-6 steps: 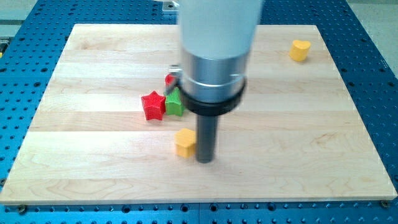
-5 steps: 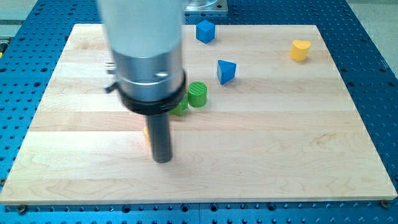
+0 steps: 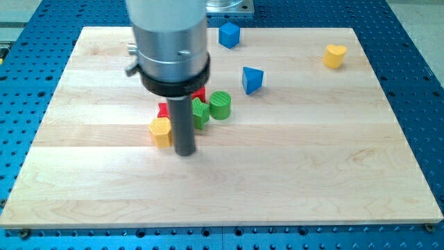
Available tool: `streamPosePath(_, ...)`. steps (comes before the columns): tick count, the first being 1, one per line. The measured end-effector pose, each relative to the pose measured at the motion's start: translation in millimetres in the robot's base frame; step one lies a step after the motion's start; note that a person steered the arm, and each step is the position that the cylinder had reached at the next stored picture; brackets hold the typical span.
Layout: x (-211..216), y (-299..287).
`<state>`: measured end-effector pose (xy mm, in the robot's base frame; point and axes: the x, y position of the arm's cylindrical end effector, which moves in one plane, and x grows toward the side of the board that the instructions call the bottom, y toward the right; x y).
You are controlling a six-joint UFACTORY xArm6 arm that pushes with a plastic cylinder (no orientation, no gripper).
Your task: Move the hexagon to the top left of the red star
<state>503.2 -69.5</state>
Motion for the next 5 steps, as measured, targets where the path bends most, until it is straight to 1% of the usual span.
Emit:
streamPosePath(2,-24.4,-99.7)
streamPosePath(3,-55.3,-106.7)
streamPosePath(4,-96.2,-106.7)
streamPosePath(5,-105.6,-77.3)
